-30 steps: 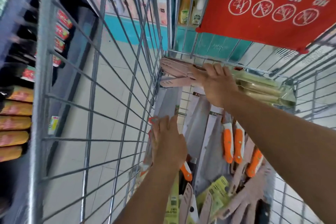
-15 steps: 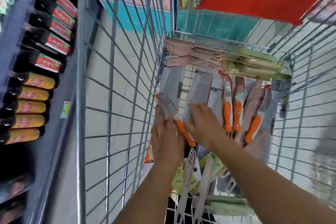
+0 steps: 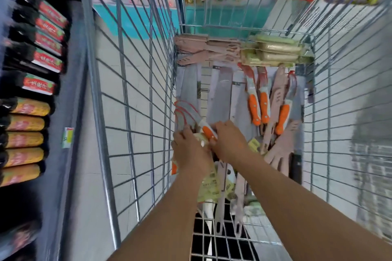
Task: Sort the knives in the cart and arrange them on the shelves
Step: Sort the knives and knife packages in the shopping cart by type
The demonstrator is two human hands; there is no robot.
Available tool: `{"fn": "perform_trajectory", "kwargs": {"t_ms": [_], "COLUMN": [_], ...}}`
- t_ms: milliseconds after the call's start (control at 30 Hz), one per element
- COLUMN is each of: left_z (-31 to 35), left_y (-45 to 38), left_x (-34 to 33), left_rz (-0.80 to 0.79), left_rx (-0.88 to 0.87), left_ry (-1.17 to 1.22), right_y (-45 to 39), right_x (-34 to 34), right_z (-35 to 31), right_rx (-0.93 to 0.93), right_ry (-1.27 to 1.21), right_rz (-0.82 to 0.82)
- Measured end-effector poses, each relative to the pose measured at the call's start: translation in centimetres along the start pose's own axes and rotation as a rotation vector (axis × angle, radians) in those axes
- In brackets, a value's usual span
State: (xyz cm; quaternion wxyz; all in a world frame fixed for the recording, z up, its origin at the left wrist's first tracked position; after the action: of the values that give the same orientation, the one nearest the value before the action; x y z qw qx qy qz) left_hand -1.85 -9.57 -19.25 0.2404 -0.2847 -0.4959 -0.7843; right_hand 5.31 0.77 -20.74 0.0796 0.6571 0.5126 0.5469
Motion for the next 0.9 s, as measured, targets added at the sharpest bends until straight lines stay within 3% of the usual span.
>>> {"fn": "perform_trajectory", "kwargs": {"t_ms": [267,467,667,767,900], "left_z": [-1.3,-1.9,-3.4,-2.9,-0.2], "left_y": [1.5,2.2,2.7,3.1,4.1], "left_x": [0.1,-0.8,-0.9,-1.0,-1.9], "left_rz": [0.024,-0.096,-0.113,-0.15,-0.265], "left_rx": [0.014,0.018,0.12,0.09,-0.158], "left_ry": [-0.032,-0.07,0.086,0.129,-0.279], "right_y": [2.4,5.0,6.6,7.2,7.8], "right_x": [1.2,-1.5,-1.3,-0.6,-0.5], "right_z": [3.0,4.6,4.4,6.1,8.2], "right_rx": [-0.1,-0.102,-0.027,-0.106,-0.188], "right_ry": [-0.197,-0.178,-0.118,-0.251,-0.25], "right_rz": [0.125,-0.185,-0.128,-0.054,-0.077]}}
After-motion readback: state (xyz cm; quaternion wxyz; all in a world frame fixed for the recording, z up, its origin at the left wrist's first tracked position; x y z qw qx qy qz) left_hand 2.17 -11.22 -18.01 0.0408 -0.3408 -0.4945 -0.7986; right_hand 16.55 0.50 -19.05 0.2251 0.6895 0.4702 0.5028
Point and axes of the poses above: each hand's wrist, its own y-axis away from the middle knuckle, its own x-axis out of the back of the hand, z = x × y, the point moved 9 cm from there along -y, towards the middle knuckle, and after that the axes turned 6 degrees about -z, right-handed, at the moved point
